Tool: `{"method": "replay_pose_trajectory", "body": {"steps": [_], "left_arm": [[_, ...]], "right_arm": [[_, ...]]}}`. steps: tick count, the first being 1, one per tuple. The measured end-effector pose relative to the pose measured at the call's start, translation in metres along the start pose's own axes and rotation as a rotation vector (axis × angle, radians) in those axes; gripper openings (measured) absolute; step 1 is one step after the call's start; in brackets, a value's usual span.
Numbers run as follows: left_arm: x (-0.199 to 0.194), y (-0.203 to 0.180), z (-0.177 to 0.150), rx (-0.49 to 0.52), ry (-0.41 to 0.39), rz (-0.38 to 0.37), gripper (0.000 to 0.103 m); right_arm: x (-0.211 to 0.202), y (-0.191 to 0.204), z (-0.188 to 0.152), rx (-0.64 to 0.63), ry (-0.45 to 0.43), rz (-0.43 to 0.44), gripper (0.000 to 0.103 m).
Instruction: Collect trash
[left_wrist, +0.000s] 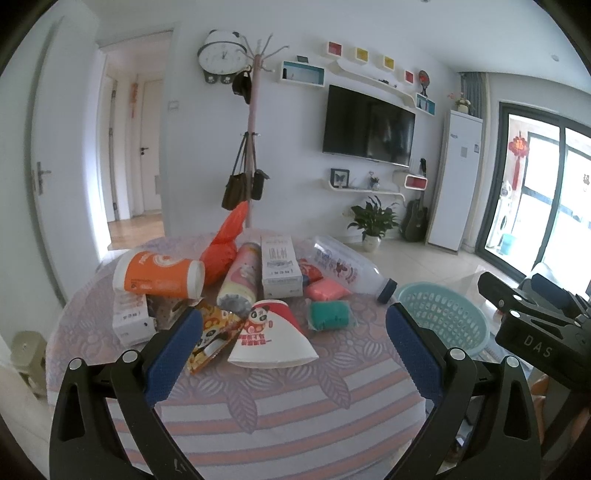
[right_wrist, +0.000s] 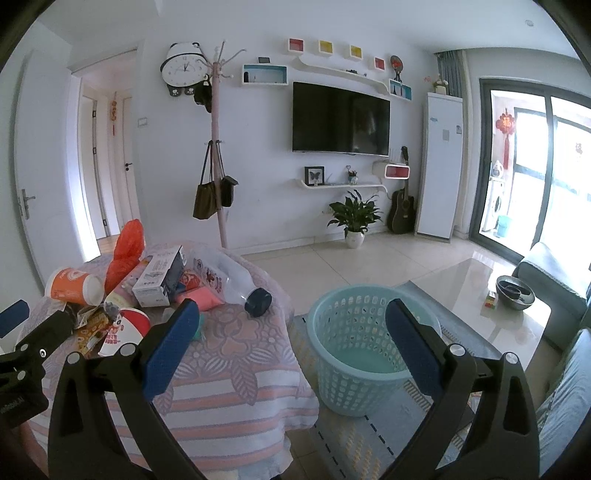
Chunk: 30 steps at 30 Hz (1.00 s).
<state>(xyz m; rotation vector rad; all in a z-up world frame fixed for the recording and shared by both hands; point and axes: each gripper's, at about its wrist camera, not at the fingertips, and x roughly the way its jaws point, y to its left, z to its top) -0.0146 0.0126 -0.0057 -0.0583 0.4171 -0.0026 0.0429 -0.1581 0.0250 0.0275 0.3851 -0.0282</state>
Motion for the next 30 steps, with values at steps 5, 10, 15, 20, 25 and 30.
{"method": "replay_pose_trajectory", "body": {"steps": [5,10,15,20,25,30], "left_arm": [[-0.001,0.001,0.000,-0.003,0.000,-0.003,0.095],[-0.001,0.002,0.000,-0.002,0.001,-0.001,0.095],[-0.001,0.003,0.000,-0.009,0.001,0.000,0.095],[-0.006,0.013,-0.007,-0.036,0.000,0.007,0.096],[-0.004,0.036,-0.010,-0.104,0.022,0.029,0.095],[0.004,0.066,0.005,-0.128,0.041,0.091,0.095]], "right_arm": [[0.000,0.000,0.000,-0.001,-0.001,0.001,0.096],[0.002,0.000,-0.002,0.000,0.001,-0.006,0.096],[0.005,0.000,-0.006,-0.002,0.002,-0.011,0.096],[0.015,-0.001,-0.009,-0.013,0.013,0.011,0.087],[0.043,-0.004,-0.008,-0.006,0.073,0.075,0.058],[0.076,-0.006,0.008,0.024,0.091,0.144,0.055]]}}
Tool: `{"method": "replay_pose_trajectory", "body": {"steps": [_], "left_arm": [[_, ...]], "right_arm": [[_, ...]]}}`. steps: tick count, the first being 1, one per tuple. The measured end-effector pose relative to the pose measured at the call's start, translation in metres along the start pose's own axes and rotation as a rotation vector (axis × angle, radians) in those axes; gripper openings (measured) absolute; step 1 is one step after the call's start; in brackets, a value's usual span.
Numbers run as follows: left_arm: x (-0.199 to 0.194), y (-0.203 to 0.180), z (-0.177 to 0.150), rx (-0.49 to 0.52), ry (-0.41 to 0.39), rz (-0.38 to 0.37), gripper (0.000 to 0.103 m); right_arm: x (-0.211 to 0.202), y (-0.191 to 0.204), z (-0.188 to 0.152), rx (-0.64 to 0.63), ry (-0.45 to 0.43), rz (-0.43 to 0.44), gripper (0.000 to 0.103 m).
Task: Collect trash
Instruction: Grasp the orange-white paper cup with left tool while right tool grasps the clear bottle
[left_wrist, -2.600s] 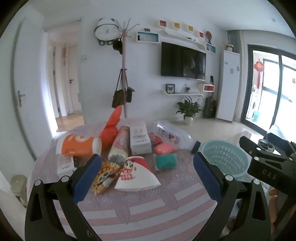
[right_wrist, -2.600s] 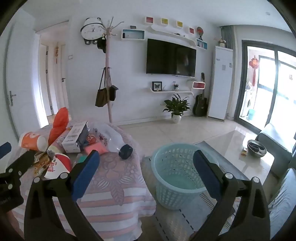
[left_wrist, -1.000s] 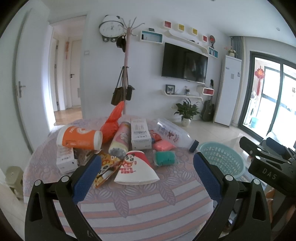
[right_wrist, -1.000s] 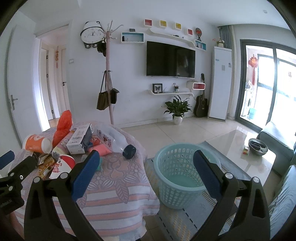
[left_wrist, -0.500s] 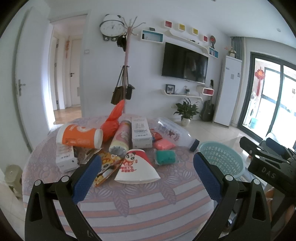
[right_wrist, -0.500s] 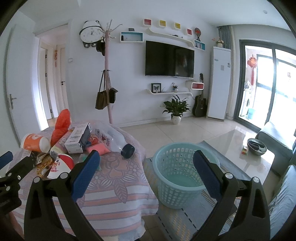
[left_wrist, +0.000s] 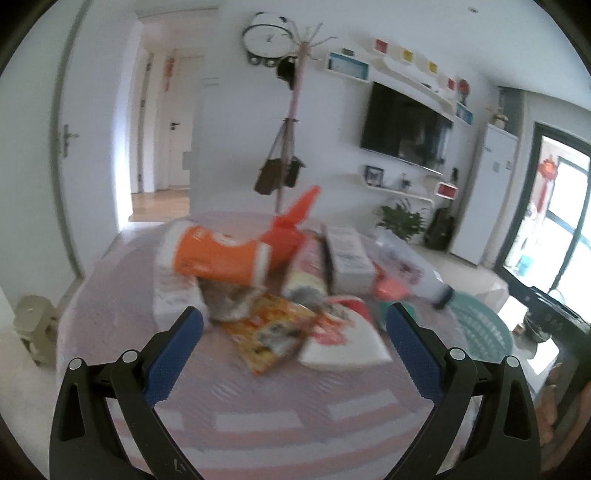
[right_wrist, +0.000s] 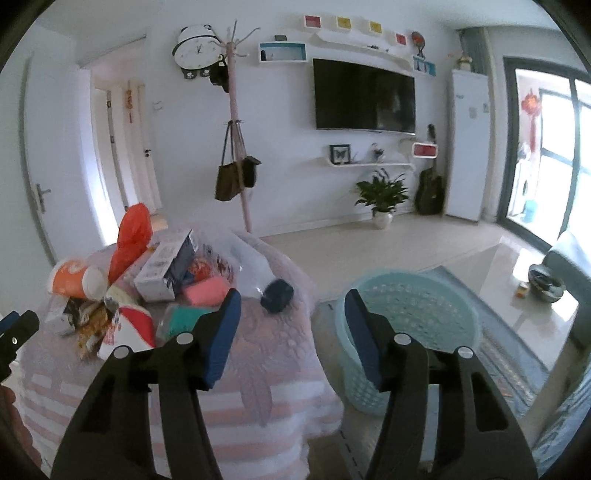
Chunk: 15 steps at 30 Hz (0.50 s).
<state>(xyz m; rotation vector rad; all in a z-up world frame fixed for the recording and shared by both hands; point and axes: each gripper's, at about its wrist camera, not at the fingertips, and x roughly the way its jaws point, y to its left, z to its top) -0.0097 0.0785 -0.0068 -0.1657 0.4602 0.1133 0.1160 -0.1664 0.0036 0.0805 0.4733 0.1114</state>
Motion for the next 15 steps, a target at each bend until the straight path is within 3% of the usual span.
{"method": "replay_pose_trajectory", "body": {"steps": [7,12,15], "left_arm": [[0.028,0.044,0.034,-0.053,0.041,0.062,0.095],[0.054,0.074,0.052,-0.095,0.098,0.025,0.095],[0.071,0.090,0.059,-0.095,0.115,0.014,0.095]], "right_arm": [[0.049,0.014,0.033,-0.070,0.036,0.102,0.055],[0.092,0.027,0.041,-0.112,0.097,0.148,0.055],[0.116,0.034,0.041,-0.157,0.128,0.132,0.055]]}}
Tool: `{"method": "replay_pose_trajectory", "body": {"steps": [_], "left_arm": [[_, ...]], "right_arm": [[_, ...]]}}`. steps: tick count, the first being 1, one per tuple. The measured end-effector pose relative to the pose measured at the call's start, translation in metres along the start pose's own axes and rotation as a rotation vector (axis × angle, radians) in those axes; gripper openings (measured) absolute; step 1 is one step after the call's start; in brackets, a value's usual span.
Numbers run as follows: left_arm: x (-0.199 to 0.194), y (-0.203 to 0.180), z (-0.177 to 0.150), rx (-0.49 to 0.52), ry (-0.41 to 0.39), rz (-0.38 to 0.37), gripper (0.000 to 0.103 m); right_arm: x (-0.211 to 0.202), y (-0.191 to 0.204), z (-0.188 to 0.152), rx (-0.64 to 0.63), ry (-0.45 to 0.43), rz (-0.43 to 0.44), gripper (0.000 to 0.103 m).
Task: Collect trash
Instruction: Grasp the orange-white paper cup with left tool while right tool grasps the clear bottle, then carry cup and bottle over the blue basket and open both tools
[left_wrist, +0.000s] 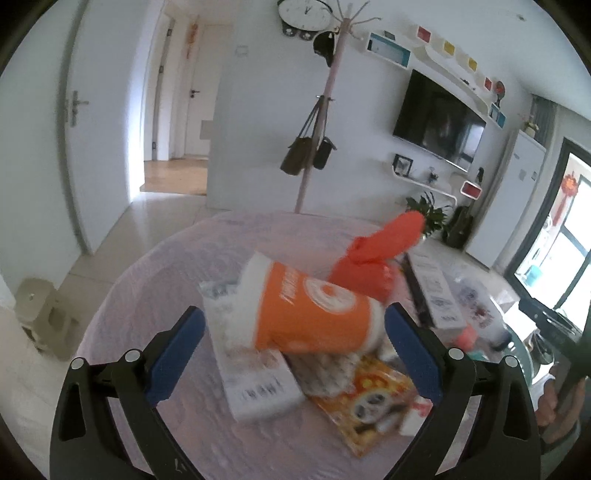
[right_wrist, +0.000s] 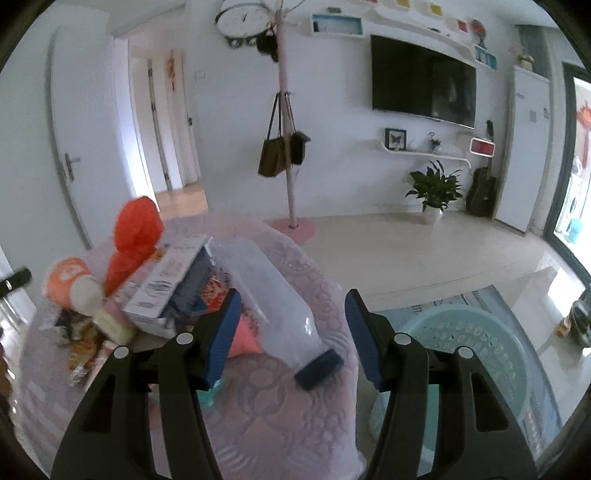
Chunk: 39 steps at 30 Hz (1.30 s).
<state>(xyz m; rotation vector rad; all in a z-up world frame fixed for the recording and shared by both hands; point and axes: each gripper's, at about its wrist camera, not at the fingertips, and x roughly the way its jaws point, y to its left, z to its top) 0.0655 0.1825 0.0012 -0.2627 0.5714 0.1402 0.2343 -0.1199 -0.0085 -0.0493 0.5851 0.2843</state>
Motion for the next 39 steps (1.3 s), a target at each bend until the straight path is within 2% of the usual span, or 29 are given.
{"method": "replay_pose_trajectory", "body": {"steps": [3,6,9,12,14,19,26,32,35,39], "left_arm": [[0.022,0.017,0.008,-0.005,0.040,0.011,0.093],[0.035,0.030,0.014,-0.040,0.074,-0.064,0.091],[0.051,0.043,0.019,-0.076,0.132,-0.177,0.089],[0.065,0.047,0.021,-0.089,0.189,-0.272,0.078],[0.070,0.046,0.021,-0.095,0.217,-0.301,0.068],[0.072,0.036,0.012,-0.078,0.238,-0.360,0.053],[0.054,0.010,-0.005,-0.023,0.247,-0.379,0.027],[0.042,-0.008,-0.011,-0.037,0.228,-0.400,0.008],[0.033,-0.011,-0.008,-0.029,0.213,-0.392,0.002],[0.014,-0.026,-0.005,0.009,0.137,-0.351,0.001]], "right_arm": [[0.021,0.001,0.001,-0.013,0.031,0.023,0.055],[0.037,0.002,0.003,-0.016,0.061,0.064,0.055],[0.052,0.006,0.006,-0.032,0.107,0.130,0.061],[0.064,0.014,0.007,-0.080,0.139,0.131,0.062],[0.074,0.020,0.008,-0.097,0.157,0.123,0.062],[0.084,0.023,0.008,-0.098,0.190,0.128,0.061],[0.070,0.029,0.002,-0.110,0.183,0.132,0.055],[0.059,0.038,-0.002,-0.131,0.176,0.075,0.052],[0.049,0.034,-0.002,-0.097,0.151,0.076,0.051],[0.033,0.027,0.001,-0.057,0.111,0.082,0.049]]}}
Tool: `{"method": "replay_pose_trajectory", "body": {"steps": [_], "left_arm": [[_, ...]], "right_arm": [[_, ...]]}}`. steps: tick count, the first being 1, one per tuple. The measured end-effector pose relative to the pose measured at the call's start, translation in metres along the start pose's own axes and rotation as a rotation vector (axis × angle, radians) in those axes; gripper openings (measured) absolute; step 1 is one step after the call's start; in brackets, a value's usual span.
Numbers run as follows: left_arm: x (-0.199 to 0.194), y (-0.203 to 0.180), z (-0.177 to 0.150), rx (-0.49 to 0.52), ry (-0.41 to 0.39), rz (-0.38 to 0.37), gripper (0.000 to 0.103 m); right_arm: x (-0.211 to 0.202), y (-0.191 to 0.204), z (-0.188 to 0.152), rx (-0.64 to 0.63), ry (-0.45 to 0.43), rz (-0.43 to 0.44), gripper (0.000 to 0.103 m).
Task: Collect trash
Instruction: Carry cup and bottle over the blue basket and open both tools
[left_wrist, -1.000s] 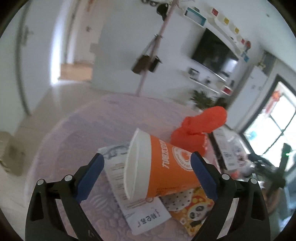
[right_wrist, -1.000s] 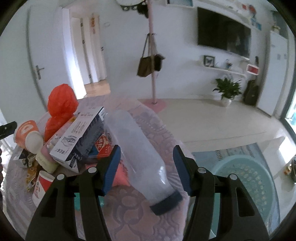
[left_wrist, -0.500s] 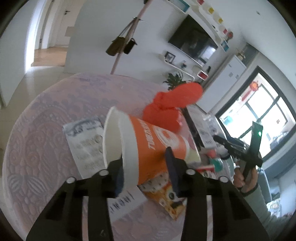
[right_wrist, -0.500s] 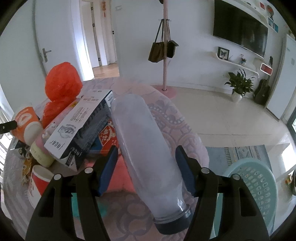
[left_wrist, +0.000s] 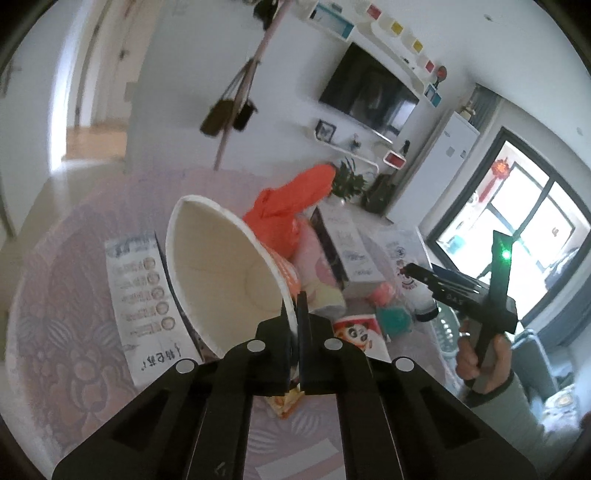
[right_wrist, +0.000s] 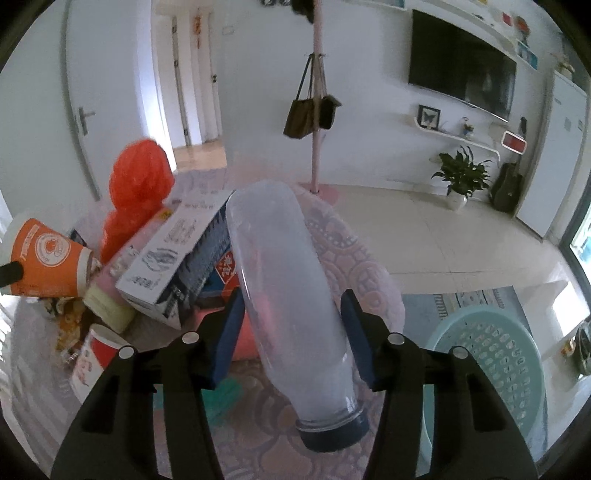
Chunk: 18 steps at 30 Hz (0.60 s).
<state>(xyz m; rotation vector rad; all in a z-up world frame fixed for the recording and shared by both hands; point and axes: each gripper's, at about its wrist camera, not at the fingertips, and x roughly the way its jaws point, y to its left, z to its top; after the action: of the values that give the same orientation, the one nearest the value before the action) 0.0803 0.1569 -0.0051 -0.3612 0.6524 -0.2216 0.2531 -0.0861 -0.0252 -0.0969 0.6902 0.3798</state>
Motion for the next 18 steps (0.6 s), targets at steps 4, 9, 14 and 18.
{"method": "replay_pose_trajectory", "body": {"steps": [4,9,14,18], "left_arm": [[-0.014,-0.021,0.007,0.035,-0.082,0.004,0.001],[-0.023,-0.046,0.020,0.065,-0.152,-0.020,0.001],[-0.010,-0.081,0.032,0.108,-0.171,-0.050,0.001],[0.009,-0.115,0.040,0.151,-0.168,-0.081,0.001]], "right_arm": [[-0.020,-0.008,0.003,0.029,-0.046,-0.003,0.047],[-0.043,-0.020,0.003,0.057,-0.091,0.002,0.044],[-0.063,-0.041,-0.001,0.106,-0.135,0.003,0.044],[-0.087,-0.068,-0.004,0.153,-0.180,-0.009,0.044]]}}
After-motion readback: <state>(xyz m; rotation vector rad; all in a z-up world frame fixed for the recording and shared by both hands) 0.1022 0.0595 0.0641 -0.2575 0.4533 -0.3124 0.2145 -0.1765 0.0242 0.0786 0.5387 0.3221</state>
